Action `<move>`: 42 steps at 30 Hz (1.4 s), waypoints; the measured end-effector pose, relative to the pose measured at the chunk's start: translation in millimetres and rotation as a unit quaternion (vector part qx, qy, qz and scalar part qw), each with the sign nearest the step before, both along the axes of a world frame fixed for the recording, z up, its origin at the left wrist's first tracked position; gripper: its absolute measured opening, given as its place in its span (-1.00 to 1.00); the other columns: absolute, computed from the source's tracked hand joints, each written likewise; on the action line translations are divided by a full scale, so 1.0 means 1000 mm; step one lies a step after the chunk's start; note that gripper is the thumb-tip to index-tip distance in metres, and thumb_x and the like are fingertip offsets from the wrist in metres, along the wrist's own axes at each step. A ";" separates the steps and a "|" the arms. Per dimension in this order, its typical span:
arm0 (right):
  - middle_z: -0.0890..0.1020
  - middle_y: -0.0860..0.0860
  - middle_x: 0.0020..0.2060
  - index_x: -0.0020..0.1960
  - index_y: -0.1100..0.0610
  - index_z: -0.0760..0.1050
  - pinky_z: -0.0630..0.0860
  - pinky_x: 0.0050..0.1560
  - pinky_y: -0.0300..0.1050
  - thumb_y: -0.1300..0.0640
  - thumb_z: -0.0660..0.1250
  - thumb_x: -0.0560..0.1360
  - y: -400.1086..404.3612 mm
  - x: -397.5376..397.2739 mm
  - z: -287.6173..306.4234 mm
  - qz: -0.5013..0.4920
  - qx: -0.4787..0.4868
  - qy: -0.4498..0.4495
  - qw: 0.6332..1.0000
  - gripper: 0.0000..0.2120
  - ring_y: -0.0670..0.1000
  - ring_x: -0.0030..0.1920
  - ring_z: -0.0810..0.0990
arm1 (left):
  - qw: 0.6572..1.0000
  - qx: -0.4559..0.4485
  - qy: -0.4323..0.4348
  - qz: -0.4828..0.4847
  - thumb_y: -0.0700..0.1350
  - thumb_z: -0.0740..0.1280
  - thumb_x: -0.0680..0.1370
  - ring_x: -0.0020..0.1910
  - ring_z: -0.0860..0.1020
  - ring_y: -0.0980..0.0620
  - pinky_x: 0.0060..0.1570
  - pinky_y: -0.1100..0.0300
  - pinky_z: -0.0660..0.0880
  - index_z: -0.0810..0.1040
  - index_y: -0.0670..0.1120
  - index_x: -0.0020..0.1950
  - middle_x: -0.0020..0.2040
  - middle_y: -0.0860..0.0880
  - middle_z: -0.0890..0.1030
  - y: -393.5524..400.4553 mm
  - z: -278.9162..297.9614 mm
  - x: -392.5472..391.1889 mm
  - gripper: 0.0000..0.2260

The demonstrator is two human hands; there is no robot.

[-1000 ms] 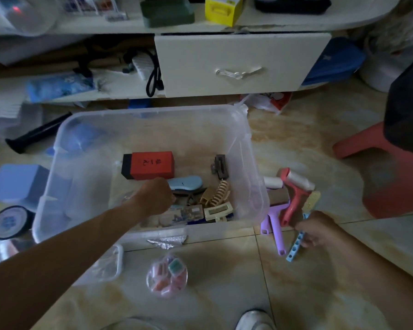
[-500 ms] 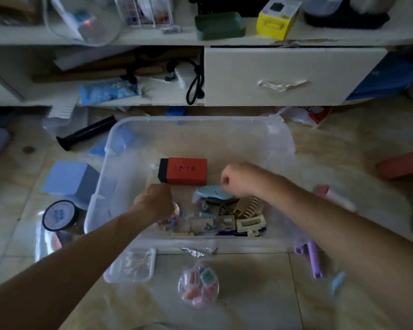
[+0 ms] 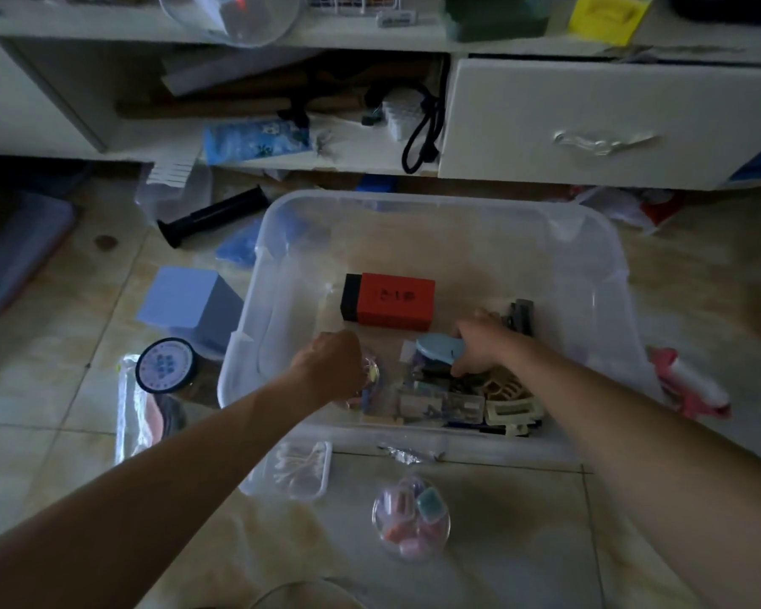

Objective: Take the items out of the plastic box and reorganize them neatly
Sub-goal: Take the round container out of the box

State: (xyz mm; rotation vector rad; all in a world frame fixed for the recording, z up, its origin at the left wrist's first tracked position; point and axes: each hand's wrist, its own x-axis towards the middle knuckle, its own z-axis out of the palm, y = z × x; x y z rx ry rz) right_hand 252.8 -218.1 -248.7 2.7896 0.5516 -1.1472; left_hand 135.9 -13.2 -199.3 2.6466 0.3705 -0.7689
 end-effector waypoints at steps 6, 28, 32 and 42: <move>0.42 0.09 0.19 0.22 0.04 0.38 0.49 0.10 0.04 -0.06 0.55 0.33 0.003 -0.012 0.050 -0.029 0.082 -0.035 0.996 -0.43 0.13 0.19 0.41 | 0.996 -0.053 -0.075 -0.019 -0.21 0.31 0.52 0.06 0.58 -0.07 -0.06 0.18 0.50 0.58 -0.14 0.19 0.13 -0.11 0.62 -0.011 0.022 -0.002 -0.74; 0.71 0.11 -0.14 0.03 0.18 0.59 0.57 -0.26 -0.17 -0.01 0.50 0.47 -0.029 -0.051 0.124 -0.487 0.500 0.092 0.710 -0.72 0.04 -0.22 0.70 | 0.964 -0.169 -0.204 -0.027 0.25 0.12 0.59 -0.29 0.60 0.09 -0.33 0.18 0.59 0.54 -0.13 0.03 -0.19 -0.02 0.62 -0.059 0.069 0.004 -0.54; 0.74 0.04 -0.11 0.02 0.12 0.64 0.60 -0.12 -0.12 -0.07 0.52 0.42 -0.033 -0.049 0.137 -0.455 0.535 0.051 0.710 -0.69 0.07 -0.02 0.72 | 0.947 -0.204 -0.246 -0.027 0.27 -0.12 0.62 -0.51 0.57 0.16 -0.38 0.26 0.54 0.60 -0.09 -0.36 -0.44 -0.01 0.62 -0.063 0.075 -0.003 -0.30; 0.62 -0.08 -0.34 -0.15 0.04 0.60 0.45 -0.31 -0.17 -0.21 0.43 0.46 -0.084 -0.163 0.112 -0.081 0.182 0.213 0.957 -0.69 -0.15 -0.33 0.56 | 0.995 0.053 -0.057 -0.057 -0.18 0.29 0.51 -0.10 0.63 -0.07 -0.12 0.07 0.59 0.63 -0.08 -0.01 -0.08 -0.07 0.65 -0.020 0.016 0.006 -0.86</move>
